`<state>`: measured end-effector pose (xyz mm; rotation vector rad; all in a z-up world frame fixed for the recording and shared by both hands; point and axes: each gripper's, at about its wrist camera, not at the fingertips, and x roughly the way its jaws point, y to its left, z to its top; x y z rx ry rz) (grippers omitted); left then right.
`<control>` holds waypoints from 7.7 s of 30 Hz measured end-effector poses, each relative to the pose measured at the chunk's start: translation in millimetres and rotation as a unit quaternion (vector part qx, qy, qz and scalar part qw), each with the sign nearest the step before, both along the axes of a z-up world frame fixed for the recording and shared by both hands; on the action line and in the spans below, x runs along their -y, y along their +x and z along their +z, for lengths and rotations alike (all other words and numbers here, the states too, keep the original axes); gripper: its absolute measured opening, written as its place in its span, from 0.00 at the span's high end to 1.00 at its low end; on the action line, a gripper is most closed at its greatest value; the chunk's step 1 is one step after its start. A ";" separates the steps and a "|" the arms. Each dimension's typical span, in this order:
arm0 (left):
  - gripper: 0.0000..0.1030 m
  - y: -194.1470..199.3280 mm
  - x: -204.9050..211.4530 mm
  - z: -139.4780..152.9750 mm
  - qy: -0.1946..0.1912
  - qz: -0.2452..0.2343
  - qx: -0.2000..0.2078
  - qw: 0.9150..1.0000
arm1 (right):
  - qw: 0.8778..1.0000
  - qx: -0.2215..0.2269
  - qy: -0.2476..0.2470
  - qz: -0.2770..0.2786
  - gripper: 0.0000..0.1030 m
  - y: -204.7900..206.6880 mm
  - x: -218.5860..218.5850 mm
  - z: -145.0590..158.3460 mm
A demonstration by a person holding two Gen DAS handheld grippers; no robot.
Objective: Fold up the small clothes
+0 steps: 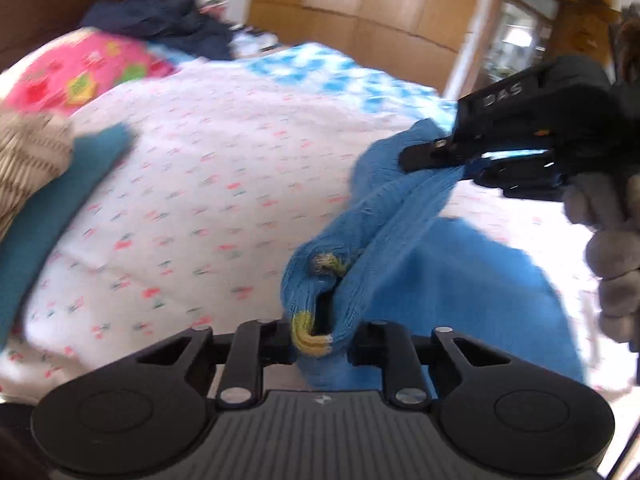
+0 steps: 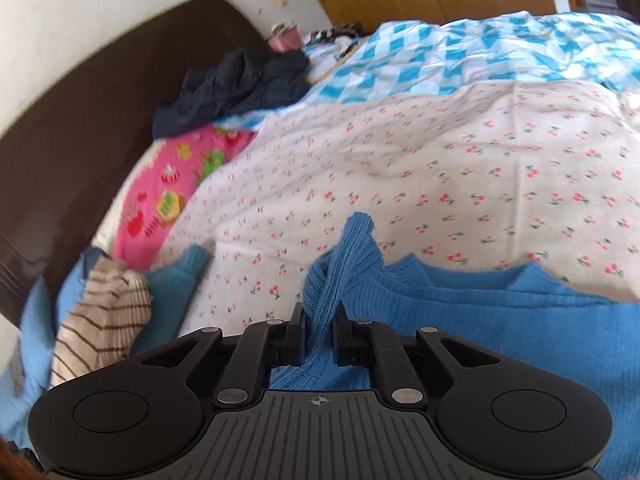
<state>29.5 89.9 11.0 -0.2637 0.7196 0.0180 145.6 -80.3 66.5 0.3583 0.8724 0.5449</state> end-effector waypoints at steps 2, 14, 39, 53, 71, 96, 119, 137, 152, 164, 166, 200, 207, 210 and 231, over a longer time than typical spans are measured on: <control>0.77 -2.8 26.6 14.7 0.006 -0.037 0.017 0.999 | 0.999 0.002 0.038 -0.030 0.90 -4.7 33.7 -0.6; 0.77 14.0 183.2 5.5 0.097 -0.199 -0.017 0.975 | 0.975 -0.075 0.143 -0.152 0.89 -2.7 176.2 -94.0; 0.77 -8.6 260.6 9.5 0.164 -0.256 0.000 0.953 | 0.972 -0.084 0.163 -0.148 0.89 -4.0 215.7 -113.2; 0.73 -35.5 259.1 1.4 0.201 -0.307 -0.004 0.930 | 0.972 -0.100 0.152 -0.148 0.84 -6.7 217.1 -116.6; 0.65 -52.4 248.2 10.3 0.261 -0.298 0.035 0.918 | 0.971 -0.106 0.161 -0.141 0.83 -10.7 216.0 -113.0; 0.86 -44.9 242.3 15.5 0.260 -0.309 0.065 0.913 | 0.976 -0.068 0.170 -0.114 0.88 -20.5 212.1 -91.5; 0.80 -49.3 236.6 -5.7 0.242 -0.350 0.027 0.905 | 0.960 -0.048 0.148 -0.232 0.81 -36.2 236.9 -85.3; 0.72 -47.5 195.9 18.0 0.197 -0.292 0.023 0.936 | 0.974 -0.075 0.103 -0.187 0.63 -35.5 209.9 -89.9; 0.66 -6.4 168.6 24.0 0.187 -0.225 0.029 0.956 | 0.978 -0.066 0.110 -0.165 0.92 -36.0 207.0 -90.1; 0.54 12.8 165.5 10.6 0.173 -0.218 0.021 0.960 | 0.973 -0.060 0.129 -0.180 0.93 -42.5 218.9 -87.2; 0.54 12.9 164.7 13.2 0.167 -0.215 0.027 0.962 | 0.971 -0.071 0.130 -0.190 0.93 -42.2 223.3 -93.7; 0.48 25.0 158.2 15.5 0.173 -0.177 0.006 0.969 | 0.975 0.088 0.006 -0.206 0.86 -63.2 182.4 -49.7; 0.47 36.0 160.7 6.4 0.167 -0.176 -0.006 0.970 | 0.986 0.017 0.003 -0.169 0.86 -38.9 177.1 -84.1; 0.44 38.0 161.0 3.4 0.164 -0.174 -0.011 0.971 | 0.986 0.000 -0.020 -0.164 0.94 -35.3 174.7 -96.1; 0.40 23.4 151.5 5.7 0.149 -0.153 -0.057 0.975 | 0.986 0.040 -0.066 -0.146 0.86 -84.9 146.8 -65.3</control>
